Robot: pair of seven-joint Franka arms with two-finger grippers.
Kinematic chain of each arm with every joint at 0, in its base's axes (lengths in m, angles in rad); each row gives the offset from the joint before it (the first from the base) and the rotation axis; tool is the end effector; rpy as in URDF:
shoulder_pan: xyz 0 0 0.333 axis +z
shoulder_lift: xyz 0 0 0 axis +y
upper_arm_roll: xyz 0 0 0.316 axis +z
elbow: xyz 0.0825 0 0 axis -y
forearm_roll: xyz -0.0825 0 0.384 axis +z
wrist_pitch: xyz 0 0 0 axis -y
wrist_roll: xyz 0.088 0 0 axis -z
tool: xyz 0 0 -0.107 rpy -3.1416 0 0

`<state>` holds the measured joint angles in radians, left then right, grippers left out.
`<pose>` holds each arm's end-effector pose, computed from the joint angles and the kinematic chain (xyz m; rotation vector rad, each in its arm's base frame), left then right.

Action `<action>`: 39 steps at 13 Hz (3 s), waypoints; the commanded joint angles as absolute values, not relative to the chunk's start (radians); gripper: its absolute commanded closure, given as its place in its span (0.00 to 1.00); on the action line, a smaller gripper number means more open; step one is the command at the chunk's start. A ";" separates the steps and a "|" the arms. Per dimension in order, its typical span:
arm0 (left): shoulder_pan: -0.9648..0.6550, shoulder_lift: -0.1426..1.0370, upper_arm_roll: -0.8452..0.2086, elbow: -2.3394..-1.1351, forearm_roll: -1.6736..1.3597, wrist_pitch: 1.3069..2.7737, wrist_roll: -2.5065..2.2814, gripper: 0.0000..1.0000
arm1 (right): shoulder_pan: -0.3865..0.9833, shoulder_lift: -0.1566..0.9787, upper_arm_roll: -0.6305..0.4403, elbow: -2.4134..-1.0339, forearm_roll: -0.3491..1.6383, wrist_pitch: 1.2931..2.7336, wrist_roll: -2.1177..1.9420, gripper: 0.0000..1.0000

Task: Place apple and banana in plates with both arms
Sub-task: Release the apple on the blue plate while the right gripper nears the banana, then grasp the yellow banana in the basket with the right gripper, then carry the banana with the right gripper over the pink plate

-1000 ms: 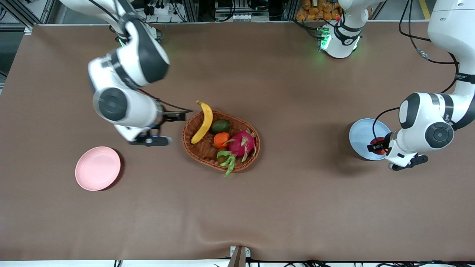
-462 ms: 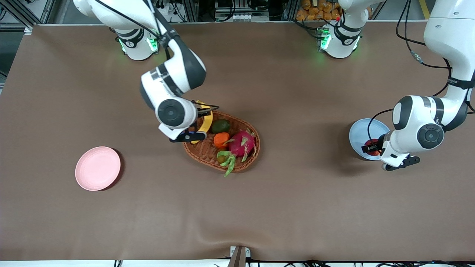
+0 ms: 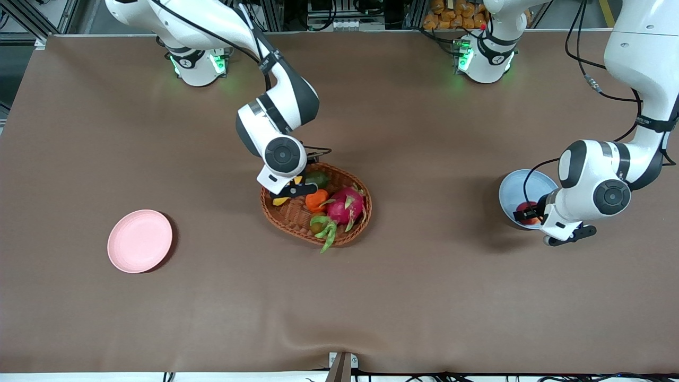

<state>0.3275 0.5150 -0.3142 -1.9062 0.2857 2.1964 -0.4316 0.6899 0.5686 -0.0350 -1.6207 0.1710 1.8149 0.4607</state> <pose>0.6078 0.0246 0.2229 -3.0054 -0.4205 0.2609 0.5006 0.4051 0.2686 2.9974 0.1851 -0.5911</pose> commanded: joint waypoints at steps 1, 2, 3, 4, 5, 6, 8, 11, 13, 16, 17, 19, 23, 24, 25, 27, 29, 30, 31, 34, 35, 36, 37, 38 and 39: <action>0.334 0.465 -0.328 -1.901 0.299 2.189 -0.445 0.00 | 0.727 0.594 -0.048 -1.620 0.118 1.830 0.518 0.00; 0.330 0.434 -0.330 -1.895 0.298 2.168 -0.445 0.00 | 0.727 0.597 -0.048 -1.621 0.103 1.829 0.531 0.00; 0.322 0.413 -0.340 -1.870 0.296 2.108 -0.445 0.00 | 0.727 0.597 -0.048 -1.631 0.103 1.827 0.534 0.02; 0.327 0.394 -0.374 -1.826 0.296 2.023 -0.445 0.00 | 0.727 0.597 -0.046 -1.638 0.103 1.827 0.535 0.06; 0.328 0.384 -0.408 -1.762 0.295 1.923 -0.445 0.00 | 0.729 0.597 -0.046 -1.644 0.103 1.828 0.543 0.12; 0.324 0.374 -0.449 -1.681 0.278 1.808 -0.448 0.00 | 0.735 0.597 -0.045 -1.651 0.103 1.829 0.566 0.17; 0.334 0.359 -0.504 -1.561 0.270 1.659 -0.442 0.00 | 0.765 0.597 -0.045 -1.651 0.103 1.827 0.623 0.25; 0.334 0.290 -0.541 -1.519 0.258 1.651 -0.434 0.00 | 0.769 0.595 -0.046 -1.649 0.103 1.830 0.634 0.86; 0.342 0.223 -0.538 -1.506 0.200 1.651 -0.433 0.00 | 0.762 0.591 -0.046 -1.644 0.103 1.835 0.634 1.00; 0.388 0.170 -0.540 -1.496 0.125 1.640 -0.416 0.00 | 0.750 0.566 -0.051 -1.640 0.103 1.824 0.634 1.00; 0.388 0.158 -0.540 -1.487 0.120 1.638 -0.416 0.00 | 0.736 0.546 -0.049 -1.638 0.104 1.822 0.635 1.00; 0.388 0.138 -0.540 -1.480 0.120 1.625 -0.417 0.00 | 0.698 0.519 -0.048 -1.619 0.118 1.786 0.630 1.00; 0.390 0.097 -0.534 -1.421 0.130 1.521 -0.414 0.00 | 0.605 0.471 -0.048 -1.520 0.239 1.675 0.618 1.00; 0.390 0.086 -0.532 -1.395 0.120 1.490 -0.414 0.00 | 0.566 0.462 -0.048 -1.513 0.239 1.661 0.609 1.00; 0.393 0.086 -0.531 -1.382 0.117 1.468 -0.413 0.00 | 0.533 0.448 -0.048 -1.513 0.238 1.655 0.582 1.00; 0.410 0.049 -0.517 -1.382 0.085 1.463 -0.378 0.00 | 0.444 0.431 -0.049 -1.513 0.238 1.644 0.479 1.00; 0.297 0.051 -0.381 -1.381 0.072 1.462 -0.293 0.00 | 0.372 0.419 -0.049 -1.513 0.230 1.626 0.352 1.00; 0.200 0.046 -0.264 -1.384 0.069 1.459 -0.247 0.00 | 0.332 0.420 -0.051 -1.513 0.229 1.621 0.306 1.00; 0.137 0.045 -0.185 -1.384 0.045 1.431 -0.224 0.00 | 0.293 0.422 -0.049 -1.513 0.230 1.615 0.279 1.00; 0.034 0.018 -0.055 -1.405 -0.006 1.413 -0.222 0.00 | 0.233 0.428 -0.052 -1.514 0.192 1.618 0.258 1.00; 0.037 0.000 -0.055 -1.411 -0.006 1.414 -0.222 0.00 | 0.218 0.431 -0.052 -1.514 0.157 1.621 0.255 1.00; 0.035 -0.017 -0.055 -1.425 -0.008 1.414 -0.230 0.00 | 0.209 0.439 -0.052 -1.514 0.097 1.629 0.252 1.00; 0.037 -0.017 -0.057 -1.425 -0.009 1.417 -0.235 0.00 | 0.209 0.452 -0.052 -1.514 0.030 1.641 0.252 1.00; 0.035 -0.017 -0.058 -1.424 -0.009 1.422 -0.235 0.00 | 0.200 0.459 -0.052 -1.514 -0.026 1.652 0.249 1.00; 0.034 -0.017 -0.058 -1.422 -0.009 1.424 -0.235 0.00 | 0.178 0.466 -0.052 -1.514 -0.038 1.658 0.229 1.00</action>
